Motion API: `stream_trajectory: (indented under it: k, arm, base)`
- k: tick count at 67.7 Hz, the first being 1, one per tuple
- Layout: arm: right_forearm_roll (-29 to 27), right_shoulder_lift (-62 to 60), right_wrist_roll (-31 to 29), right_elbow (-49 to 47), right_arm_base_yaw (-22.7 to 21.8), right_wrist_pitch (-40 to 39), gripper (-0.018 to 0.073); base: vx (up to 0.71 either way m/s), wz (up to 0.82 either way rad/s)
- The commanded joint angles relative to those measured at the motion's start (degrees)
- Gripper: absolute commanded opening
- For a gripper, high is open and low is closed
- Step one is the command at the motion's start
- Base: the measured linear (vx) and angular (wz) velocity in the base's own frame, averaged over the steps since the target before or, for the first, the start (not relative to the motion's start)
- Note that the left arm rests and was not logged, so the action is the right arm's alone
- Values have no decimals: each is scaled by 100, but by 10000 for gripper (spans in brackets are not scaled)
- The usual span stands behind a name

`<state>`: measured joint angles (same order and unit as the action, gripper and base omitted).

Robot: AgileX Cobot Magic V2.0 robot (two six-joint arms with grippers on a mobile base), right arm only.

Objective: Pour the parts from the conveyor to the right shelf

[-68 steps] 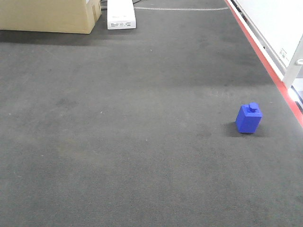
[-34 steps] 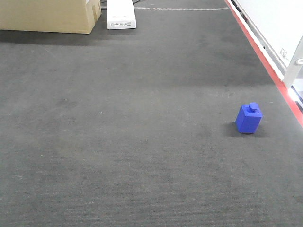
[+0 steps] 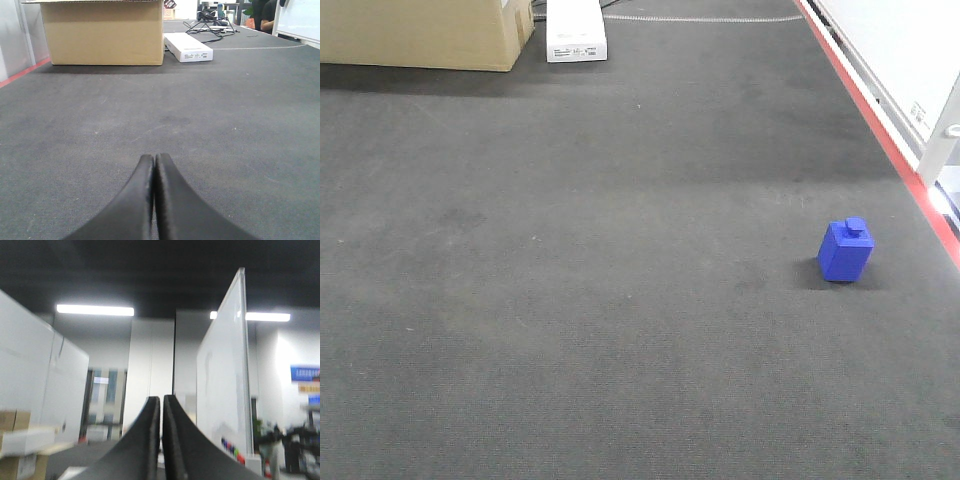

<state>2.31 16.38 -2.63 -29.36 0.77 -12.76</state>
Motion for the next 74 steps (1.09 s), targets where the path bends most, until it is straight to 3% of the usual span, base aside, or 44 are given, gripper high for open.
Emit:
stream_trajectory:
  k: [1,9,16,25,34,40,49,57,64,74]
  arm:
    - [21,709,-42,-576,-28,491,-6]
    - [-5,1506,-33,-1004,-28,1337,20]
    - [-2,2041,28,-1126,-28,1741,103]
    - [-144,2557,34,-1116,-28,2168,329]
    - [-92,2977,-12,-1116,-28,2696,613]
    - [-73,3235,-80,-1116,-28,2806,720]
    - [-105,3561,-149,-1116,-28,2865,722]
    - [-331,3740,200,-1142,-33,3143,698]
    - [-268,3938,617,-1394,-33,3697,676]
    - [-126,4418,646,-2150,-33,4657,660]
  base:
    - [0,0]
    - [0,0]
    - [0,0]
    - [0,0]
    - [0,0]
    - [0,0]
    - [0,0]
    - [0,0]
    - [0,0]
    - [0,0]
